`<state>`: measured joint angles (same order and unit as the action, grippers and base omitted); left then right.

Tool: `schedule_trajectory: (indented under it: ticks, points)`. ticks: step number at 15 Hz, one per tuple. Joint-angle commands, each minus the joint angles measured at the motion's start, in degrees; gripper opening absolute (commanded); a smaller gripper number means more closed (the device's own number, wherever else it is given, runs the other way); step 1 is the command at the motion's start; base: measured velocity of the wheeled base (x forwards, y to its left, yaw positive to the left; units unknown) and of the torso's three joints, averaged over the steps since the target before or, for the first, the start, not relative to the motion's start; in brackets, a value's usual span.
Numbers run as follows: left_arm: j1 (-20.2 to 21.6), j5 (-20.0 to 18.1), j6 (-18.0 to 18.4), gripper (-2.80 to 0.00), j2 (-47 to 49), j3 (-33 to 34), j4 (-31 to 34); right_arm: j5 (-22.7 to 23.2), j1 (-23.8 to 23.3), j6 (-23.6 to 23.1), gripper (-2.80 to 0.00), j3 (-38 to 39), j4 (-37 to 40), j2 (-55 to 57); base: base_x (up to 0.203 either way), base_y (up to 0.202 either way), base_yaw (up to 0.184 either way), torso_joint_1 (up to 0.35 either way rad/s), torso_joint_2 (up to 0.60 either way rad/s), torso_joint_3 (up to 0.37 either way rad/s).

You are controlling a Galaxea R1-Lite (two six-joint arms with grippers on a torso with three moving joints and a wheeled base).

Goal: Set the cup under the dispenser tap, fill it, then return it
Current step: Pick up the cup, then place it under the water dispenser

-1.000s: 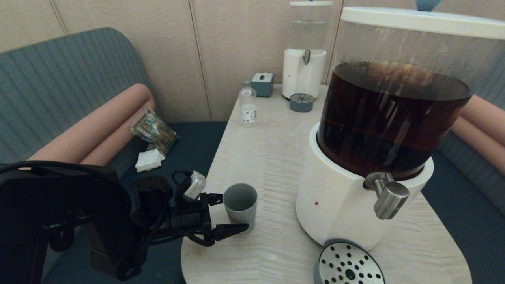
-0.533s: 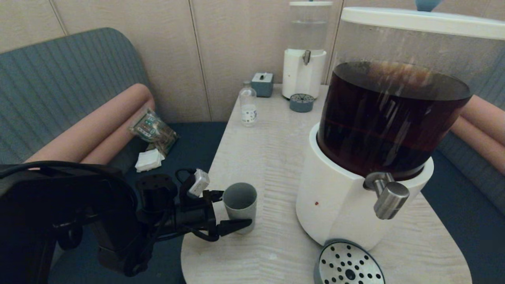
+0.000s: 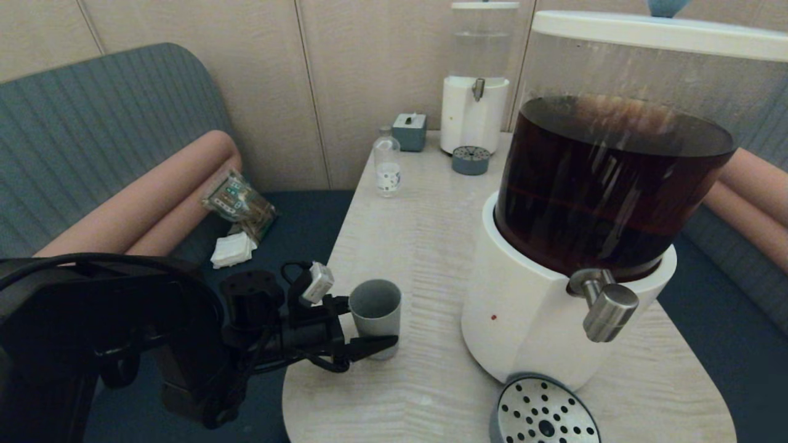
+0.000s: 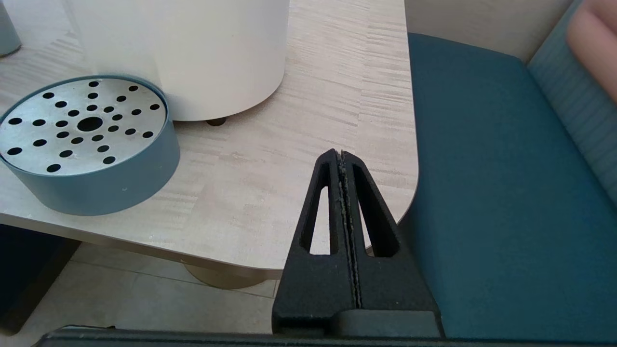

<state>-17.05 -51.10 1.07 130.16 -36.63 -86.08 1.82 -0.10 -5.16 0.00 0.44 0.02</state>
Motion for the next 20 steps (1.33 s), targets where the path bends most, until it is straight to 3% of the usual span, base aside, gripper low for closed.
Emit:
schedule_trajectory:
  ticks: [1,6,11,13,17,20]
  points:
    - [-0.2,-0.3,-0.4,-2.80,-0.4,0.1,-0.5,0.0,0.0,0.0,-2.80,0.5,0.0,-0.2,0.000,0.000,0.000,0.000,0.00,0.000]
    - [-1.3,0.4,-0.6,-2.80,-4.6,5.4,-0.7,0.0,0.0,0.0,-2.80,0.5,0.0,-0.2,0.000,0.000,0.000,0.000,0.00,0.000]
    - [-5.4,3.7,-1.2,-2.80,-18.3,13.3,-0.6,0.0,0.0,0.0,-2.80,0.5,0.0,-0.2,0.000,0.000,0.000,0.000,0.00,0.000]
    - [-10.0,6.3,-2.2,-2.80,-25.6,16.5,-0.4,0.0,0.0,0.0,-2.80,0.6,0.0,-0.2,0.000,0.000,0.000,0.000,0.00,0.000]
    - [-25.3,15.8,-5.5,-2.80,-34.3,20.6,-0.1,0.0,0.0,0.0,-2.80,0.6,0.0,-0.2,0.000,0.000,0.000,0.000,0.00,0.000]
    - [-29.8,17.1,-6.2,-2.80,-33.0,18.8,-0.1,0.0,0.0,0.0,-2.80,0.6,0.0,-0.2,0.000,0.000,0.000,0.000,0.00,0.000]
